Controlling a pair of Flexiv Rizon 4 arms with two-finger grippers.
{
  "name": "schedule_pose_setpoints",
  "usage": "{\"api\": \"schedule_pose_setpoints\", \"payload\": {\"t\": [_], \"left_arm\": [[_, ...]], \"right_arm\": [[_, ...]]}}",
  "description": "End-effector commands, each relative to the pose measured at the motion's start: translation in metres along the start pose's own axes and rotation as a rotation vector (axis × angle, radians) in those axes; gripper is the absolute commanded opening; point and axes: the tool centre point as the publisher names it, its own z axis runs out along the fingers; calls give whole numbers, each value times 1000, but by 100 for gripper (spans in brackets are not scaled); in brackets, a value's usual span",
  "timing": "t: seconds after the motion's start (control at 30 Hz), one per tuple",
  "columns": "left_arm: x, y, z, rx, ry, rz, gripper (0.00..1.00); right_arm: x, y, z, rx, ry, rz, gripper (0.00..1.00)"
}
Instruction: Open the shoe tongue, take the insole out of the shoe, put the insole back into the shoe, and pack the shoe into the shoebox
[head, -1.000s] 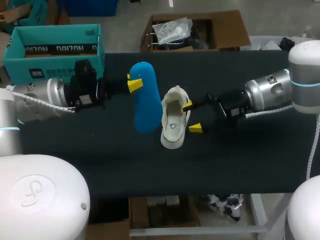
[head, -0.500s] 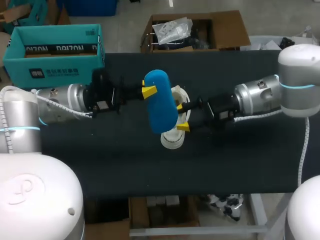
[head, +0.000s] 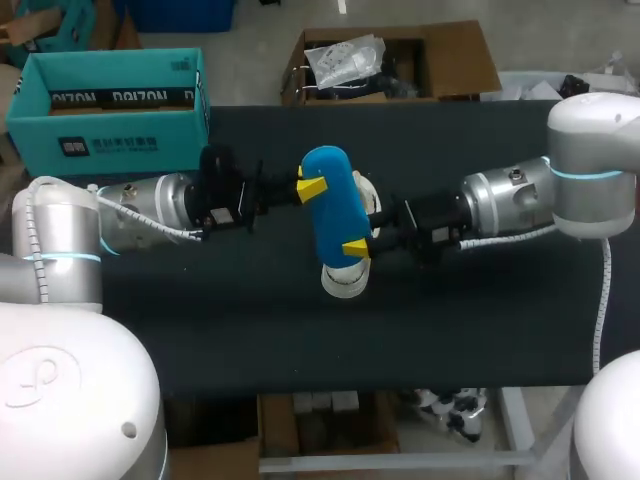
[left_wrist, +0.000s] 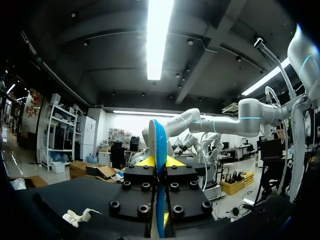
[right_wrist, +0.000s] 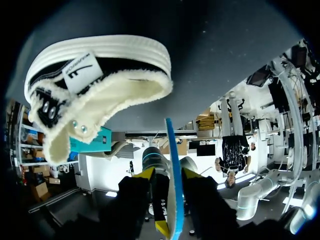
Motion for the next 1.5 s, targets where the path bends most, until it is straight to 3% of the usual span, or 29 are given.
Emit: {"api": "schedule_pose_setpoints", "payload": {"t": [0.03, 0.3, 0.33, 0.37, 0.6, 0.63, 0.67, 0.7, 0.87, 1.07, 1.13, 1.5], "left_arm": [[0, 1, -3, 8, 0, 6, 0], [3, 4, -5, -1, -2, 6, 0], [4, 5, -5, -3, -3, 5, 0], [5, 5, -5, -4, -2, 5, 0], [7, 8, -6, -19, 3, -16, 0], [8, 8, -7, -27, 14, -21, 27], [8, 6, -9, -35, 30, -23, 60], [9, 4, -12, -50, 53, -22, 100], [11, -12, -33, -161, 264, -2, 100], [14, -31, -64, -390, 553, -61, 100], [13, -34, -76, -504, 621, -80, 100], [13, -34, -76, -504, 621, -80, 100]], "right_arm": [[-8, 1, -3, 4, 19, -6, 42], [-10, 1, -8, 2, 33, -18, 40], [-9, 1, -8, -2, 34, -20, 32], [-9, 2, -8, -6, 35, -23, 0], [-8, 1, -7, -9, 30, -47, 0], [-9, 1, -7, -8, 25, -57, 0], [-11, 0, -8, -5, 23, -67, 0], [-13, 0, -8, -4, 22, -75, 0], [-28, -1, -14, 2, 28, -112, 0], [-44, -3, -20, -1, 19, -132, 0], [-49, -5, -23, 42, 22, -157, 0], [-49, -5, -23, 42, 22, -157, 0]]}}
